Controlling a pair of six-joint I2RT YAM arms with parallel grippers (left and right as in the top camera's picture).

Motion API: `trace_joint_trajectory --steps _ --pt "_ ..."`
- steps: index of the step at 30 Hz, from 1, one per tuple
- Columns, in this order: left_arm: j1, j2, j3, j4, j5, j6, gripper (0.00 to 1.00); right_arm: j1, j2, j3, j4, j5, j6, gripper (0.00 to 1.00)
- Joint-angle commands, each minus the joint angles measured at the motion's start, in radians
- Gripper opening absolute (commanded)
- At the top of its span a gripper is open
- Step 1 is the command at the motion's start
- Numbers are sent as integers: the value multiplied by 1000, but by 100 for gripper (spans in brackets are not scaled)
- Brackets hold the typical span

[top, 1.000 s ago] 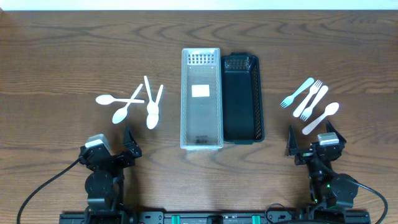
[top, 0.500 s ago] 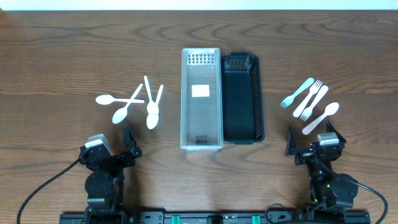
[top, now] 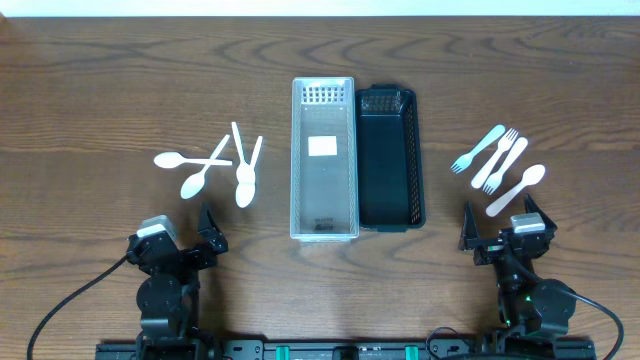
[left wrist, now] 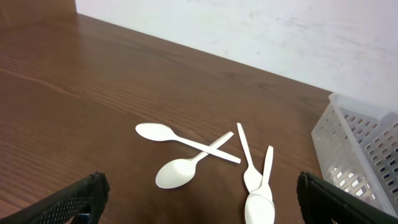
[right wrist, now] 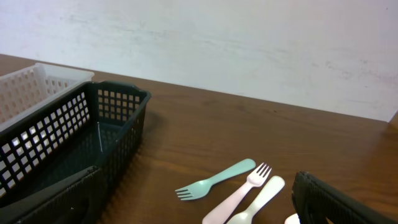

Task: Pack container

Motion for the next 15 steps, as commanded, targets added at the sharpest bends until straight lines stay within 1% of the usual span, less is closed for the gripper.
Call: trace_joint_trajectory --steps 1,3,5,8,11,15 --pt "5 -6 -26 -7 -5 2 98 7 -10 -2 -5 8 11 99" --pt "4 -6 -26 -7 -5 2 98 7 -10 -2 -5 -45 34 99" --pt "5 -6 -26 -7 -5 2 98 7 -10 -2 -1 -102 134 99" --pt "4 -6 -26 -7 -5 2 98 7 -10 -2 0 -122 352 99" --pt "4 -6 -26 -6 -3 2 98 7 -8 -2 -1 -130 531 99" --pt "4 -6 -26 -10 120 2 98 7 0 -2 2 -148 643 99"
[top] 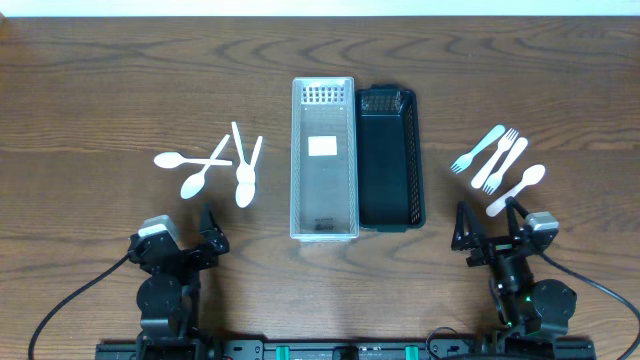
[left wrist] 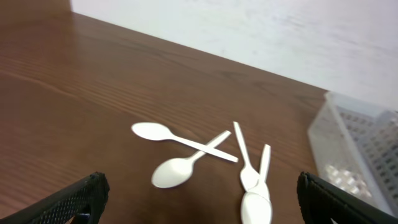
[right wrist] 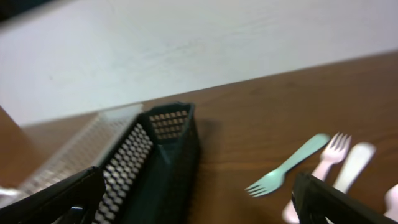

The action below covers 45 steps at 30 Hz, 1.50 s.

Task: Pack container

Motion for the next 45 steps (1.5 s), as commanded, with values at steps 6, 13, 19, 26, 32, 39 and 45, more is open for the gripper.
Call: trace_joint_trajectory --steps 6,13,19,26,32,39,45 --pt "4 9 18 -9 302 2 98 7 11 12 -4 -166 211 99" --pt "4 231 195 -76 296 23 98 7 169 230 -213 -158 77 99" --pt "4 556 415 -111 247 98 98 7 508 597 -513 49 -98 99" --pt "4 893 725 -173 161 135 98 -2 1003 1001 -772 366 -101 99" --pt "4 1128 893 -210 145 135 98 -96 1427 1264 -889 398 -101 99" --pt "4 1244 912 -255 145 134 98 -204 1692 1322 -870 266 -86 84" --pt "4 1293 912 -258 145 134 98 -250 1827 1322 -863 285 8 71"
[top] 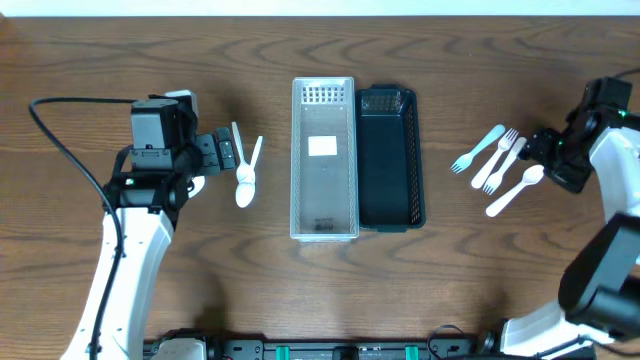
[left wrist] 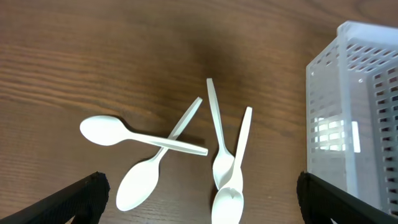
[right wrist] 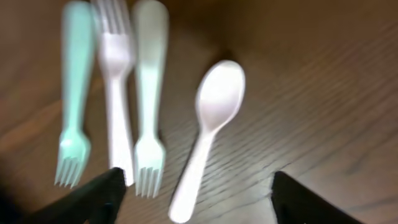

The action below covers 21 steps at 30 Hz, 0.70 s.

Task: Pack container

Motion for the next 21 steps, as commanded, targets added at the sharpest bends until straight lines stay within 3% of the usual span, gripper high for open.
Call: trace_joint_trajectory --steps 1,10,14,21 --pt "4 23 18 -2 -11 10 98 -19 60 20 2 -3 65 69" --pt "4 36 18 -2 -11 10 98 2 117 18 29 45 134 62" --pt "4 36 18 -2 -11 10 98 29 127 15 28 90 134 54" --pt "4 36 18 -2 -11 10 98 85 152 12 39 123 151 54"
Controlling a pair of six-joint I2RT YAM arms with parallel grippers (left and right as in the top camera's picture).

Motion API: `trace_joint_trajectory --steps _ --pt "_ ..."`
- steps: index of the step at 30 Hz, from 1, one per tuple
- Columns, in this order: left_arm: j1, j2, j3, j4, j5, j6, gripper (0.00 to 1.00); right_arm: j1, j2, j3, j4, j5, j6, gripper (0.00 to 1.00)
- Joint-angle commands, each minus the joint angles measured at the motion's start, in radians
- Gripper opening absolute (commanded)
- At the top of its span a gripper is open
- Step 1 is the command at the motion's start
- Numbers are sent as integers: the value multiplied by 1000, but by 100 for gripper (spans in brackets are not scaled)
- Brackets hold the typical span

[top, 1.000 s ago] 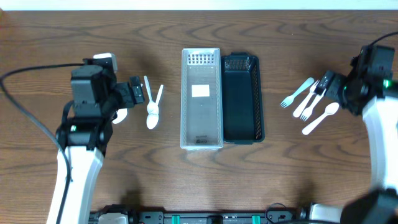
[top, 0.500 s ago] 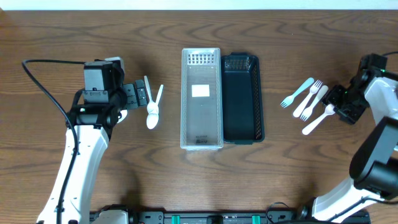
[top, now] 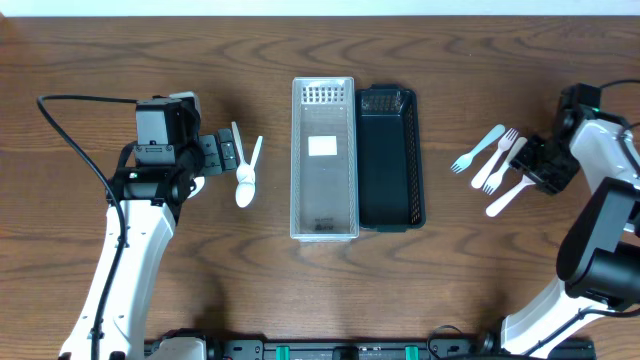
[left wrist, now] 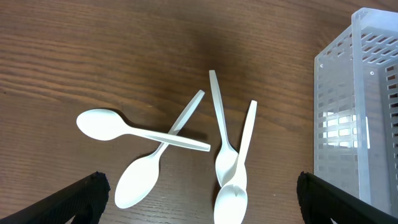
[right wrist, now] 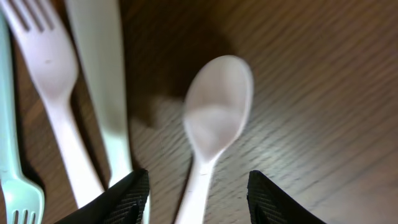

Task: Pack container

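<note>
A clear white basket and a black basket stand side by side mid-table. Several white spoons lie crossed to the left of the clear basket. My left gripper hovers open above them, also seen in the overhead view. To the right lie coloured forks and a pale pink spoon. My right gripper is open and low, its fingers on either side of that spoon's handle, touching nothing.
Beside the pink spoon lie a pink fork, a pale green fork handle and a teal fork. The left arm's black cable loops over the table's left side. Both baskets hold no cutlery.
My right gripper has come down closer to the pink spoon, which now fills more of its view, with the fingers narrower around its handle. The left gripper has hardly shifted over the white spoons.
Both arms first sat folded at the table's front edge with grippers open, and the right wrist then turned a little. Later the left gripper was above the white spoons and the right above the forks and pink spoon. Now the right one straddles the spoon.
</note>
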Motion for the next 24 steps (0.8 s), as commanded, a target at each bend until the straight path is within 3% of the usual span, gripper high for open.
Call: trace_joint_trajectory --steps 1,13,16,21,24 --pt "4 3 18 0 -9 9 98 32 32 8 0 58 43 54" --pt "4 3 18 0 -9 9 98 38 58 -119 77 72 92 55" --pt "4 3 18 0 -9 9 98 38 58 -156 105 72 93 45" --pt "4 3 18 0 -9 9 98 38 42 -154 116 74 92 12" --pt "4 3 18 0 -9 9 98 45 -17 -138 104 90 85 2"
